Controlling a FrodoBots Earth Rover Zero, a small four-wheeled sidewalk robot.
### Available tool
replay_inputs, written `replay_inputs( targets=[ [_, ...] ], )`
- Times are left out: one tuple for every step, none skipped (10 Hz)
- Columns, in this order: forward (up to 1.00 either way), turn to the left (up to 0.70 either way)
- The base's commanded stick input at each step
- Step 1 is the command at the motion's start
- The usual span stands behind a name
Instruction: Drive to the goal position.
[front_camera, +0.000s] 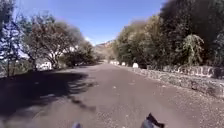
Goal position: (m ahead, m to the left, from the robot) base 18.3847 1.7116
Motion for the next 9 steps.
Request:
replay_inputs(
  targets=[
    [0.50,0.00],
    [0.50,0.00],
    [0.50,0.00],
    [0.50,0.00],
    [0.50,0.00],
    [0.50,-0.15],
    [0.50,-0.35],
    [0.50,-0.45],
    [0.50,-0.25]
  ],
)
